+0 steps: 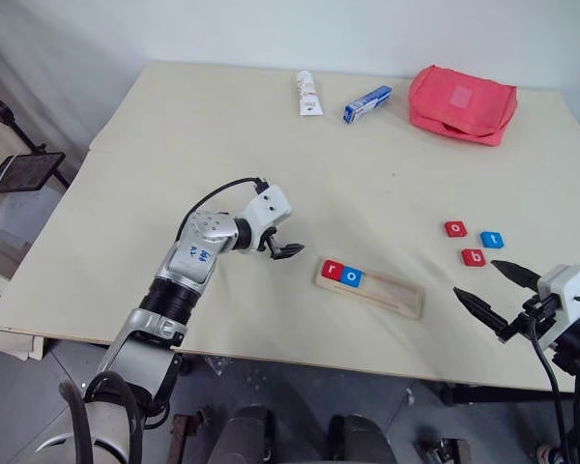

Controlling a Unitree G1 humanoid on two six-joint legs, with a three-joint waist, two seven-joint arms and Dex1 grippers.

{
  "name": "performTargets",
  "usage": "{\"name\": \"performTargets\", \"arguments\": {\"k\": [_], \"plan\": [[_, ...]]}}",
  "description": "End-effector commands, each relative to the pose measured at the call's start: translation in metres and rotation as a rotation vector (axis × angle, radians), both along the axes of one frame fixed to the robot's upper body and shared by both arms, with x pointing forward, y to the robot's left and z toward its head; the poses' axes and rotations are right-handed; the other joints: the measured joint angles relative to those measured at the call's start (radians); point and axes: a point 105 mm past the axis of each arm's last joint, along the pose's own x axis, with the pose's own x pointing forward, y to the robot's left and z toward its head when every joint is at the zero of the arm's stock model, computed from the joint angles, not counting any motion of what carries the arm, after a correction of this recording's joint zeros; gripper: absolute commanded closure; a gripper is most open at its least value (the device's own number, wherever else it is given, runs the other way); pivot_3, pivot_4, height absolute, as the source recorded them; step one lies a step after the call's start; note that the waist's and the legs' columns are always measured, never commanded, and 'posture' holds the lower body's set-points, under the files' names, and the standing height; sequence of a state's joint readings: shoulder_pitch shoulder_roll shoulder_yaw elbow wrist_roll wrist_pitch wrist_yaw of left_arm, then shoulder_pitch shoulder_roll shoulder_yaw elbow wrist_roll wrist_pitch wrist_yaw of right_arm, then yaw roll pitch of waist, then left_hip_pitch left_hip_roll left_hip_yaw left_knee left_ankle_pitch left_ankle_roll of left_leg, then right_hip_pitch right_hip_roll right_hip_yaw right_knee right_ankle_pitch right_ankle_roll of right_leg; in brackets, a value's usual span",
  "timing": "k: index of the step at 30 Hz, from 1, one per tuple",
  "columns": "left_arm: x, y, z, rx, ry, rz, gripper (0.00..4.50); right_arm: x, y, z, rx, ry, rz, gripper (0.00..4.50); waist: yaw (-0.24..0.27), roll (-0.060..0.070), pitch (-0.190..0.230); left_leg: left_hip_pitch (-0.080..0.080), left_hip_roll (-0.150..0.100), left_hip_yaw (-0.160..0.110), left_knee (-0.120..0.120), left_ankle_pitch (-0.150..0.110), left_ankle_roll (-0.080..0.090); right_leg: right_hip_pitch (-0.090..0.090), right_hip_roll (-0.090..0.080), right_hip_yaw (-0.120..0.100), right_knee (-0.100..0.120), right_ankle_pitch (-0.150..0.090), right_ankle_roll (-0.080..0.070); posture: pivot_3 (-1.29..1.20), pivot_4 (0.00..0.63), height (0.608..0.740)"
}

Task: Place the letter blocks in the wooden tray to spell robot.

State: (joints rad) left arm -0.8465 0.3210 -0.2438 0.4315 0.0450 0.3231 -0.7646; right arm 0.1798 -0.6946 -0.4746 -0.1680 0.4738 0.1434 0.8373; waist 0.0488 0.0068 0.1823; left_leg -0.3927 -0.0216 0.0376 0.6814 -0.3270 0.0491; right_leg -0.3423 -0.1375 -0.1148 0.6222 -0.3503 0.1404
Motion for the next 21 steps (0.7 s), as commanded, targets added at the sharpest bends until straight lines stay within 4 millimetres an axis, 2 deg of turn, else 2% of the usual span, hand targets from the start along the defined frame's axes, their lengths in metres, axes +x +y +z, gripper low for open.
{"name": "performTargets", "arguments": {"k": [1,6,10,14,17,21], "plan": [[-0.019,-0.012,0.024,-0.093,-0.081,-0.179,0.02,-0.007,0.003,0.008,0.015,-0.030,-0.010,0.00,-0.002,0.000,0.000,0.000,0.000,0.000,0.000,0.000,0.000,0.000,0.000,0.000,0.000,0.000,0.000,0.00,0.150,0.740],[-0.045,-0.002,0.038,-0.205,-0.118,-0.414,0.02,-0.013,0.002,0.004,0.024,-0.015,-0.031,0.00,-0.011,0.000,0.000,0.001,0.001,0.001,0.000,0.000,0.000,0.000,0.000,0.000,0.000,0.000,0.000,0.00,0.150,0.740],[-0.056,0.015,0.031,-0.178,-0.139,-0.533,0.02,-0.015,0.002,0.001,0.039,-0.014,-0.056,0.00,-0.023,0.000,0.000,0.002,0.001,0.002,0.000,0.000,-0.001,0.001,0.000,0.000,0.000,0.000,0.000,0.00,0.150,0.740],[-0.066,0.023,0.027,-0.177,-0.163,-0.631,0.02,-0.012,-0.001,0.003,0.063,-0.032,-0.108,0.00,-0.024,0.000,0.000,0.002,0.001,0.002,0.000,0.000,-0.001,0.001,0.000,0.000,0.000,0.000,0.000,0.00,0.150,0.740],[-0.077,0.031,0.012,-0.120,-0.156,-0.722,0.02,-0.009,-0.009,0.004,0.094,-0.049,-0.186,0.00,-0.024,0.001,0.000,0.002,0.001,0.002,0.001,0.000,-0.001,0.001,0.000,0.000,0.001,0.000,0.000,0.00,0.150,0.740],[-0.089,0.041,-0.015,-0.056,-0.085,-0.756,0.02,-0.003,-0.022,0.004,0.143,-0.049,-0.326,0.00,-0.025,0.001,0.000,0.002,0.001,0.002,0.000,0.000,0.000,0.001,0.000,0.000,0.002,0.000,0.000,0.00,0.150,0.740]]}}
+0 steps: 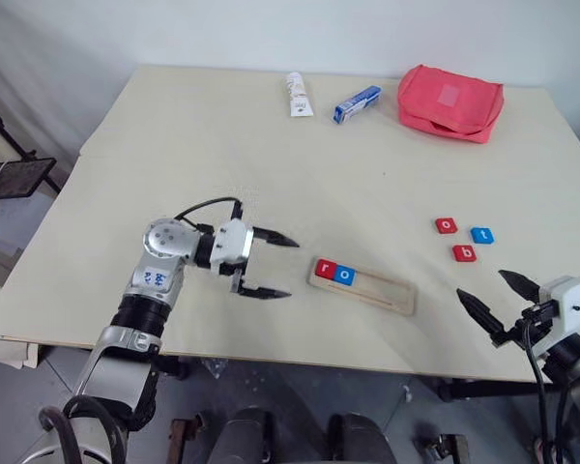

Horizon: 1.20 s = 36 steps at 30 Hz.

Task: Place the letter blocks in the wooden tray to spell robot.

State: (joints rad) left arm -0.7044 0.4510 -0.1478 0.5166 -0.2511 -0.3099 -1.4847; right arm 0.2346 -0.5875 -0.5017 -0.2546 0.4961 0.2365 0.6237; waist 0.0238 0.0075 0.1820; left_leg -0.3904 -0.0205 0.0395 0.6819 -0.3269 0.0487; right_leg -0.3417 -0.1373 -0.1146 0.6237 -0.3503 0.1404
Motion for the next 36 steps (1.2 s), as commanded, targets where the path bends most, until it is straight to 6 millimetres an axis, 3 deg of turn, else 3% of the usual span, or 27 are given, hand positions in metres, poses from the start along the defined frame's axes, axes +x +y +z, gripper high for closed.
{"name": "performTargets", "arguments": {"k": [1,10,27,36], "plan": [[-0.008,0.004,-0.013,0.026,0.008,-0.024,0.02,0.002,-0.014,0.015,0.021,-0.050,-0.126,0.00,0.000,0.000,0.000,0.000,0.000,0.000,0.000,0.000,0.000,0.000,0.000,0.000,0.000,0.000,0.000,0.00,0.150,0.740],[-0.003,-0.003,-0.007,-0.126,0.039,0.064,0.02,0.008,-0.011,0.012,0.028,-0.030,-0.139,0.00,0.000,0.000,0.000,0.000,0.000,-0.001,0.000,0.000,0.000,0.000,0.000,0.001,0.001,0.000,0.000,0.00,0.150,0.740],[-0.004,-0.002,0.000,-0.180,0.027,0.100,0.02,0.024,-0.020,0.010,0.001,0.017,-0.147,0.00,-0.001,0.000,0.000,0.000,0.000,-0.001,0.000,0.000,0.000,0.000,0.000,0.001,0.002,0.000,0.000,0.00,0.150,0.740],[0.003,0.000,0.001,-0.202,0.039,0.146,0.02,0.066,-0.026,0.002,0.047,0.167,-0.145,0.00,-0.004,0.001,0.000,0.000,0.000,0.000,0.000,0.000,0.000,0.000,0.000,0.001,0.002,0.000,0.000,0.00,0.150,0.740]]}}
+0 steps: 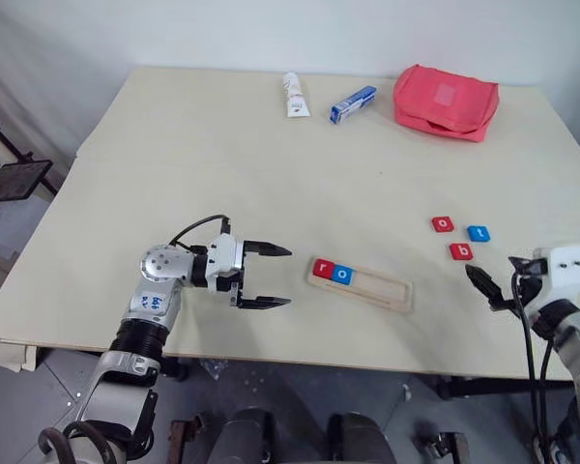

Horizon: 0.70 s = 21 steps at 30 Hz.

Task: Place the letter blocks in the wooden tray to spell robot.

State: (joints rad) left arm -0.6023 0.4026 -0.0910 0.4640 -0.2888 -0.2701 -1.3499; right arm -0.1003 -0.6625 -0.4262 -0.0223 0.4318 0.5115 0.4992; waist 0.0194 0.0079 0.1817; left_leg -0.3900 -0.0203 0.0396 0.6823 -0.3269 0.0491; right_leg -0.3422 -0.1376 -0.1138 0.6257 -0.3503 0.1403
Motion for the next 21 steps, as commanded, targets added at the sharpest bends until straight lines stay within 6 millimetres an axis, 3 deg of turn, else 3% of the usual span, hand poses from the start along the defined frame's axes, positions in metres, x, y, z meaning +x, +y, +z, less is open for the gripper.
{"name": "performTargets", "arguments": {"k": [1,4,12,15,21], "plan": [[0.001,0.001,0.008,-0.037,-0.021,0.010,0.02,0.011,-0.003,0.003,-0.006,0.023,0.010,0.00,0.000,0.000,0.000,0.000,0.000,0.000,0.000,0.000,0.000,0.000,0.000,0.000,0.000,0.000,0.000,0.00,0.150,0.740],[0.002,0.000,0.008,-0.039,-0.021,0.013,0.02,0.025,-0.002,0.002,0.004,0.035,0.018,0.00,0.001,0.000,0.000,0.000,-0.001,0.000,0.000,0.000,0.000,0.000,-0.001,0.000,0.000,0.000,0.000,0.00,0.150,0.740],[0.000,-0.001,0.007,-0.044,-0.030,0.013,0.02,0.038,0.004,-0.016,0.008,0.084,0.014,0.00,0.002,0.000,0.000,-0.001,-0.001,-0.001,0.000,0.000,0.000,0.000,-0.001,-0.002,0.000,0.000,0.000,0.00,0.150,0.740],[0.000,0.000,0.007,-0.046,-0.033,0.018,0.00,0.038,0.000,-0.018,0.019,0.078,-0.025,0.65,0.000,0.000,0.000,-0.001,-0.001,-0.001,0.000,0.000,0.000,0.000,-0.001,-0.003,0.000,0.000,0.000,0.00,0.150,0.740],[0.001,0.002,0.007,-0.046,-0.029,0.023,0.00,0.034,0.001,-0.017,0.023,0.055,-0.029,2.62,0.003,0.000,0.000,-0.001,-0.001,-0.002,0.000,0.000,0.000,0.000,-0.001,-0.003,0.000,0.000,0.000,0.00,0.150,0.740]]}}
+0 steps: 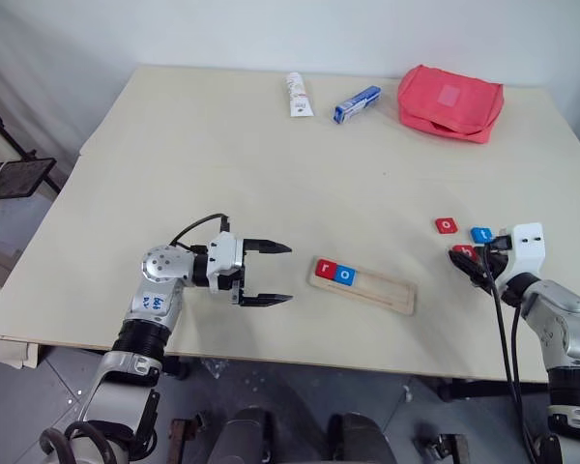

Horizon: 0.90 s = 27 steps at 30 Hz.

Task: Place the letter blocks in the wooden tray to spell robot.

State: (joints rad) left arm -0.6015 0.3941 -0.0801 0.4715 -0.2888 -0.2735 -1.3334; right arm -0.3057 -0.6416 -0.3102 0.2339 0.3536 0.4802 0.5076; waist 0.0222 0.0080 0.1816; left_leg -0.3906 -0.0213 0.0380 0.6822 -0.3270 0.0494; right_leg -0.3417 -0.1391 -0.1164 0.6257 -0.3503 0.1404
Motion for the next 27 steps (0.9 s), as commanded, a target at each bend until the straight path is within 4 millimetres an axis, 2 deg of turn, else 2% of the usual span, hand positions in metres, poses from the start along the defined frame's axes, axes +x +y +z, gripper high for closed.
{"name": "performTargets", "arguments": {"k": [1,5,9,18,27], "plan": [[-0.002,0.002,0.006,-0.025,-0.026,0.000,0.00,-0.005,-0.007,0.001,-0.003,-0.019,-0.049,2.94,0.001,0.000,0.000,0.000,0.000,0.000,0.000,0.000,0.000,0.000,0.000,0.000,0.000,0.000,0.000,0.00,0.150,0.740],[-0.002,0.002,0.004,-0.020,-0.013,-0.009,0.00,-0.013,-0.002,0.014,-0.010,-0.076,-0.066,3.02,0.001,0.000,0.000,0.000,0.000,0.000,0.000,0.000,0.000,0.000,0.000,0.000,0.000,0.000,0.000,0.00,0.150,0.740],[-0.003,0.003,0.001,-0.010,-0.003,-0.019,0.00,-0.032,0.006,0.025,-0.011,-0.112,-0.099,3.02,0.000,0.000,0.000,0.000,0.000,0.000,0.000,0.000,0.000,-0.001,0.000,0.000,0.000,0.000,0.000,0.00,0.150,0.740],[-0.005,0.004,-0.004,-0.007,0.030,-0.049,0.00,-0.079,0.033,0.006,0.003,-0.072,-0.179,3.02,0.001,0.000,0.000,0.000,0.000,0.000,-0.001,0.000,0.000,-0.001,0.000,0.001,0.000,0.000,0.000,0.00,0.150,0.740],[-0.008,0.005,-0.010,0.001,0.052,-0.068,0.00,-0.088,0.047,-0.002,0.038,-0.062,-0.198,3.02,-0.001,0.000,0.000,0.000,0.001,0.001,-0.001,0.000,0.000,-0.001,0.002,0.003,0.000,0.000,0.000,0.00,0.150,0.740]]}}
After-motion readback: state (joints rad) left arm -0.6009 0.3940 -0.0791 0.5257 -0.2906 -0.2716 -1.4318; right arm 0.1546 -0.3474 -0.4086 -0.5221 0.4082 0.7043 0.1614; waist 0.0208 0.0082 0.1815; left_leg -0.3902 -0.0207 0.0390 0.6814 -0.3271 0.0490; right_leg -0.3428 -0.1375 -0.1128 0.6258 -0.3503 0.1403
